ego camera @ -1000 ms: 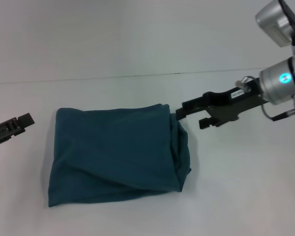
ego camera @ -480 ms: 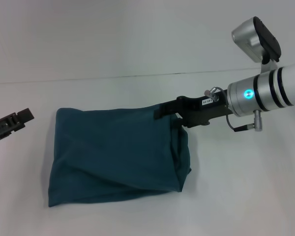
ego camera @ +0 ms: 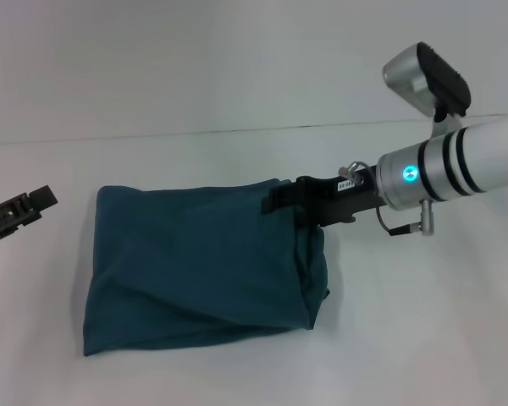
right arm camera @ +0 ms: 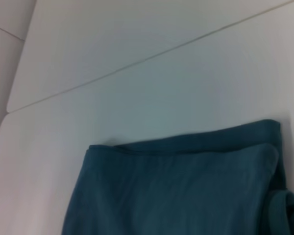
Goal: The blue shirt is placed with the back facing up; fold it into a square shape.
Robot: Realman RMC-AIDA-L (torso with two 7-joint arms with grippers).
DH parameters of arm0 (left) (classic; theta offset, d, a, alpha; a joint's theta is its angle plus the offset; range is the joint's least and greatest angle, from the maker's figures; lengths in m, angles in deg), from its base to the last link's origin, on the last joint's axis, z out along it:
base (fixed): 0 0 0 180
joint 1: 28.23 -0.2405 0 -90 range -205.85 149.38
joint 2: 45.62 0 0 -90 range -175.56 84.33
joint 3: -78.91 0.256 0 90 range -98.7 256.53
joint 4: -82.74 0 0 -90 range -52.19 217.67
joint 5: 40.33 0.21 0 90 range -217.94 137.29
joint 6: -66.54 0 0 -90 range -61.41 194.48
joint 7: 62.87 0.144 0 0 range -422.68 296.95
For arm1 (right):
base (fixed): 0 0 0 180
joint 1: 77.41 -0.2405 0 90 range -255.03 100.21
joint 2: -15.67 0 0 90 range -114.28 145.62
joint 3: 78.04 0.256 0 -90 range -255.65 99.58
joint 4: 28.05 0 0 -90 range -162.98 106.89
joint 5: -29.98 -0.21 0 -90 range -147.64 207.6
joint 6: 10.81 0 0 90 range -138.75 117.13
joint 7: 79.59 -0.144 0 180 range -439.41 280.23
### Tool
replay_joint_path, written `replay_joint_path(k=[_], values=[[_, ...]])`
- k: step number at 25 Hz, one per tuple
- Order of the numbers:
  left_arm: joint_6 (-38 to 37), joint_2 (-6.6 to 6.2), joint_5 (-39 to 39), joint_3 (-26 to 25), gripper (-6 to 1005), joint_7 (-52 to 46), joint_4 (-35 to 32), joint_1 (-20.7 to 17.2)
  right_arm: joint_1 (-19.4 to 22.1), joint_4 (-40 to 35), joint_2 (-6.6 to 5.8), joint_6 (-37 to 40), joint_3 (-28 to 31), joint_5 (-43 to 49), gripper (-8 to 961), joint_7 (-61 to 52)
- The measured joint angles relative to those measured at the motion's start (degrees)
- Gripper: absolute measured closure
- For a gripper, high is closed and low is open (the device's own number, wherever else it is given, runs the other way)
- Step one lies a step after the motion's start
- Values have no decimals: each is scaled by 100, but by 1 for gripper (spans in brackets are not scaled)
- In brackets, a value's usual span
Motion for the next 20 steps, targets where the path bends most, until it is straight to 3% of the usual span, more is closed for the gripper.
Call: replay_joint_path(k=[8,17,20], values=[[74,-2,0,-5,330,72,171,25,-12,35,160,-322,-96,-160,229,53],[132,-14,0,19,331,75,210,46,49,15,168,-343,-97,-403,267,191],[133,-16,0,19,331,75,214,46,54,-1,163,-329,-95,-405,388,201]])
